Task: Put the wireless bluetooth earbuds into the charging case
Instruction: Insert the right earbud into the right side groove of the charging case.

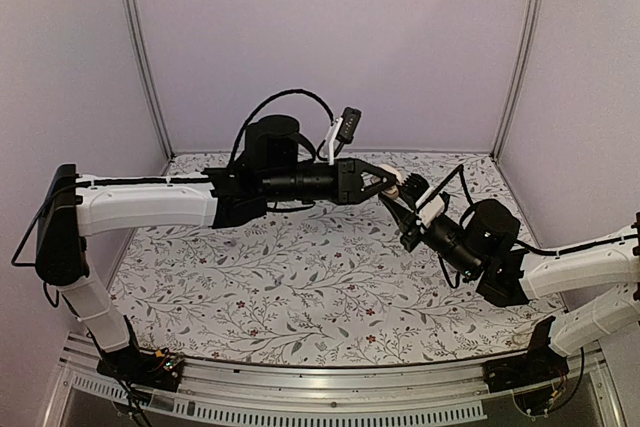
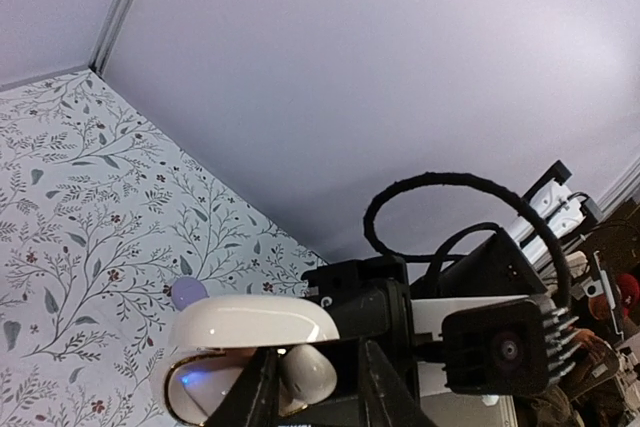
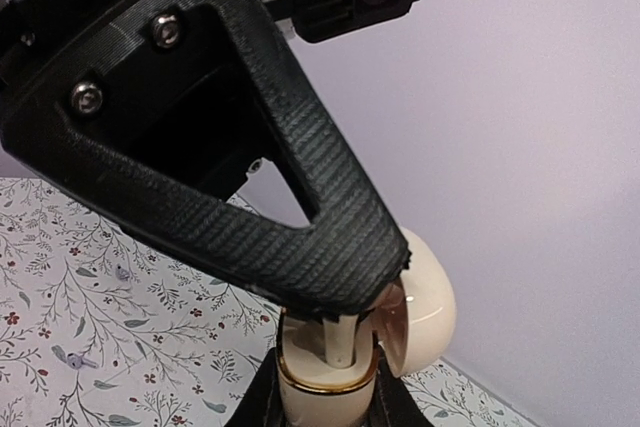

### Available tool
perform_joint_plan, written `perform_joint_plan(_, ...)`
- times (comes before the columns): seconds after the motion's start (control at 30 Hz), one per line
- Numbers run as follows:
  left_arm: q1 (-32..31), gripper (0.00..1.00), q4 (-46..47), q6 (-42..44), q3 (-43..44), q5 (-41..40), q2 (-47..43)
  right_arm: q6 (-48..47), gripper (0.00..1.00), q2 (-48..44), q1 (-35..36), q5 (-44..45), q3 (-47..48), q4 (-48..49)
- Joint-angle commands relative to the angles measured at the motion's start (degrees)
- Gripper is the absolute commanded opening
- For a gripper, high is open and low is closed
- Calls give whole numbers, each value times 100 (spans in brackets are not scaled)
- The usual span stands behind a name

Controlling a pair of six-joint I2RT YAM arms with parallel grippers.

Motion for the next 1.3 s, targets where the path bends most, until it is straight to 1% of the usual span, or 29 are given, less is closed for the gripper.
perform_joint_plan(0.0, 149, 28, -641, 234, 88, -463, 60, 101, 1, -125, 88, -114, 73, 665)
perform_joint_plan(0.43, -104, 31, -1420, 833, 630, -959, 194, 272, 0, -42, 88, -108, 20, 746)
perform_joint_plan(0.77, -284, 35, -2218, 1166, 1103, -1559, 301, 415, 0, -37, 88, -76, -51, 824)
perform_joint_plan(1.0, -349, 36, -2139, 1282, 1169, -1523, 308, 442, 0, -78, 84, -48, -125, 849)
perform_joint_plan(1.27, -354, 36, -1649, 1280, 1111, -1123, 213, 558, 0, -90, 89, -48, -225, 949)
